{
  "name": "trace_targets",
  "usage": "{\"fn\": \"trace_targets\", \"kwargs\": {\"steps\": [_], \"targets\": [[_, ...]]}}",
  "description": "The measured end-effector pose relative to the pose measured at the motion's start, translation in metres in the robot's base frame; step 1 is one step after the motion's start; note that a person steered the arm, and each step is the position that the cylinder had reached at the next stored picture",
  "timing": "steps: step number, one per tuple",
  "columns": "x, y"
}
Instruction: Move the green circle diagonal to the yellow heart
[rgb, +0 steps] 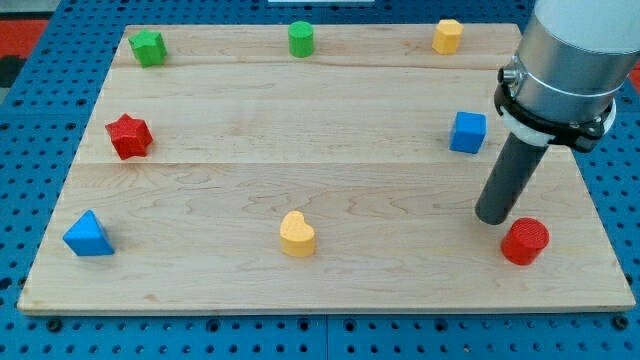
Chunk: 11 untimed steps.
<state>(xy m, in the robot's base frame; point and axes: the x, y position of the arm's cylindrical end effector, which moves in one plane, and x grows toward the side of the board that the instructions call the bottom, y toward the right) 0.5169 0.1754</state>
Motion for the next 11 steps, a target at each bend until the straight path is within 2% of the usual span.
{"fn": "trace_targets", "kwargs": {"steps": [1,3,4,6,7,8,10,11], "targets": [[-0.001,-0.002],[-0.036,0.007],[-0.032,0.062],[0.017,0.123],[0.069,0.123],[0.053,0.109],[-0.054,0.11],[-0.121,0.075]]}}
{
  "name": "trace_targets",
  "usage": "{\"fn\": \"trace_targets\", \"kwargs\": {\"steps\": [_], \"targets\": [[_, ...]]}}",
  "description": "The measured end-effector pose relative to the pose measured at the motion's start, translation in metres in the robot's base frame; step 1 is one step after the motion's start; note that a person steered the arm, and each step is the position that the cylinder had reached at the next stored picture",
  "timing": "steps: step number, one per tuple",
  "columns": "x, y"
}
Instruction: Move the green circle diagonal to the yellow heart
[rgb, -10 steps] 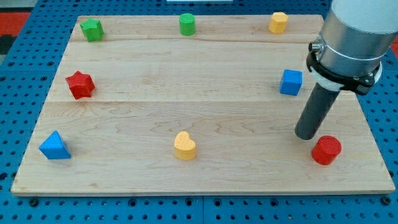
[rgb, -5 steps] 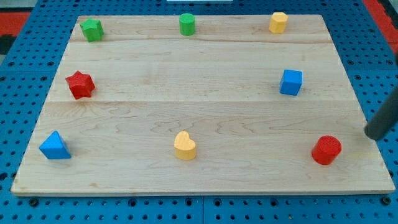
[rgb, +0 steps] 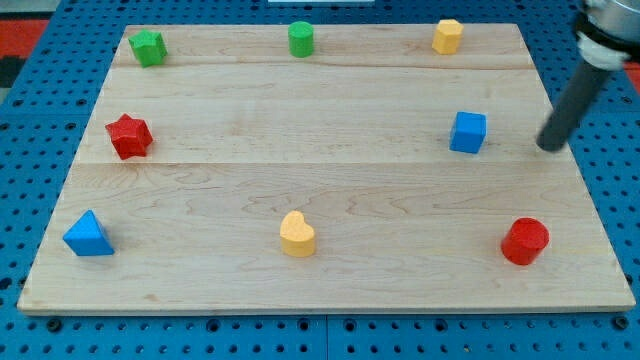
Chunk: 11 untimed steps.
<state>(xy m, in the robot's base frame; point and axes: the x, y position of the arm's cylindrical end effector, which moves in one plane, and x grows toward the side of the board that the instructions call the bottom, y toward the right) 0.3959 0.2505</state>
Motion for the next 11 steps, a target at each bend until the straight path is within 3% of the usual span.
{"fn": "trace_targets", "kwargs": {"steps": [2,3,5,6,7,9,11], "targets": [[-0.058,-0.089],[-0.104,-0.092],[-0.188,-0.205],[-0.201,-0.283],[-0.186,-0.352],[-0.109,-0.351],[-0.09,-0.328]]}}
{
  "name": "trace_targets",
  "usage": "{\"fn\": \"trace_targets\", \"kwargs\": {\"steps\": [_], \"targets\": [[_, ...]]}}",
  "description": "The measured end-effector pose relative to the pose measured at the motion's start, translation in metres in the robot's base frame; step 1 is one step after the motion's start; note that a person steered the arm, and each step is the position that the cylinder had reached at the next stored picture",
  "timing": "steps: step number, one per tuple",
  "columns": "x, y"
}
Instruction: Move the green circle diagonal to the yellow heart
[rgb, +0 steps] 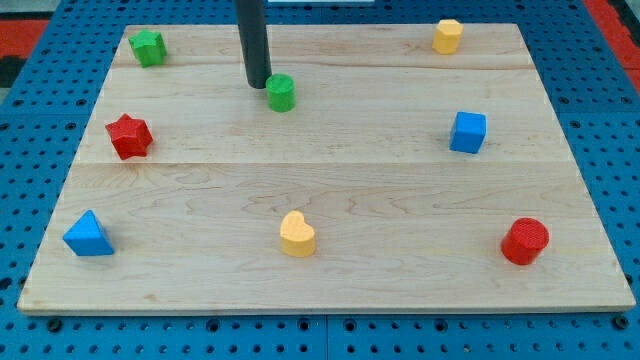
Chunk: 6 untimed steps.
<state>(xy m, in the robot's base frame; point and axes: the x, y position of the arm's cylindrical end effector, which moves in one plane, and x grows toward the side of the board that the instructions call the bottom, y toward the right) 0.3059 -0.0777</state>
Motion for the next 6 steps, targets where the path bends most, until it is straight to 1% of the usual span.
{"fn": "trace_targets", "kwargs": {"steps": [4,5,6], "targets": [[-0.002,0.021],[0.02,0.039],[0.062,0.037]]}}
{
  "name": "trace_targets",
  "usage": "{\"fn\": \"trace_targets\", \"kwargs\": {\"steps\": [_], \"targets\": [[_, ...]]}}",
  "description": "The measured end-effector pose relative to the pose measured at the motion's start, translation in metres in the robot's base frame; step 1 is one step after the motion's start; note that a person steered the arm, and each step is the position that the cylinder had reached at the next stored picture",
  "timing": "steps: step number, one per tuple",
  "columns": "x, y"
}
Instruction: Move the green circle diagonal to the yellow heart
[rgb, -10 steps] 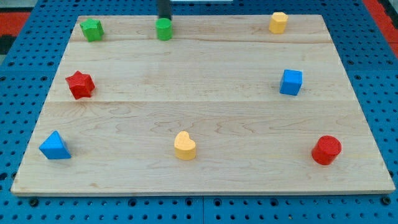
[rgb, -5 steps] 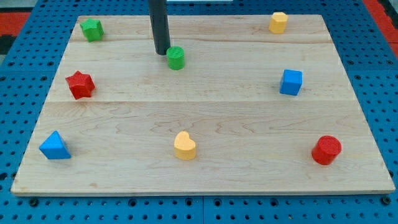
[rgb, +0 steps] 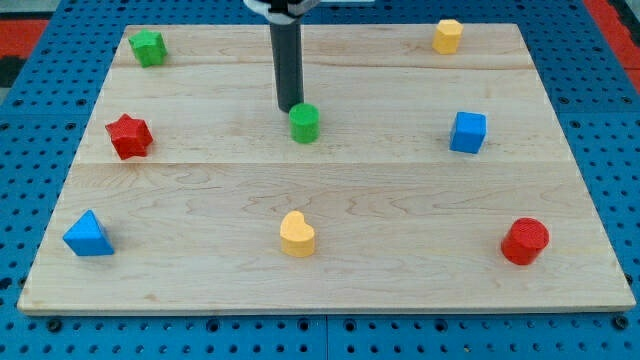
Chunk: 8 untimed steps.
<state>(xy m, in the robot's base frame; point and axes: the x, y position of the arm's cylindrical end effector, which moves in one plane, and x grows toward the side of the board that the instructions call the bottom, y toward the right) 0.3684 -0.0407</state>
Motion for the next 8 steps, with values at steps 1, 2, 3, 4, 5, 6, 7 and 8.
{"fn": "trace_targets", "kwargs": {"steps": [1,2,3,4,5,6,7,8], "targets": [[0.036,-0.003],[0.003,-0.006],[0.024,0.034],[0.057,0.031],[0.093,0.024],[0.103,0.024],[0.022,0.005],[-0.07,-0.039]]}}
